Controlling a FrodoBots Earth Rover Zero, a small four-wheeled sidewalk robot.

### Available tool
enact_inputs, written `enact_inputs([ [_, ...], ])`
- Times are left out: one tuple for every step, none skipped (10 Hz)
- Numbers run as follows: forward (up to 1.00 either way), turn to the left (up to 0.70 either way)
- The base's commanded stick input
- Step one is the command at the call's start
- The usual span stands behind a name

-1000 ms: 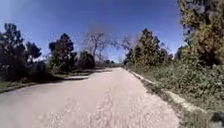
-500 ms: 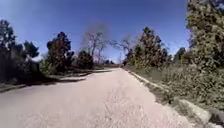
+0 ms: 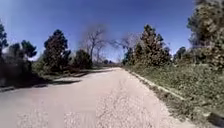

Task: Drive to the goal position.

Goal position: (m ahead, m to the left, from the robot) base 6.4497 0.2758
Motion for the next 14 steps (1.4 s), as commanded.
enact_inputs([
  [1.0,0.0],
  [1.0,0.0],
  [1.0,0.0],
  [1.0,0.0],
  [1.0,0.0],
  [1.0,0.0],
  [1.0,0.0],
  [1.0,0.0],
  [1.0,0.0],
  [1.0,0.0],
  [1.0,0.0],
  [1.0,0.0],
  [1.0,0.0],
  [1.0,0.0],
])
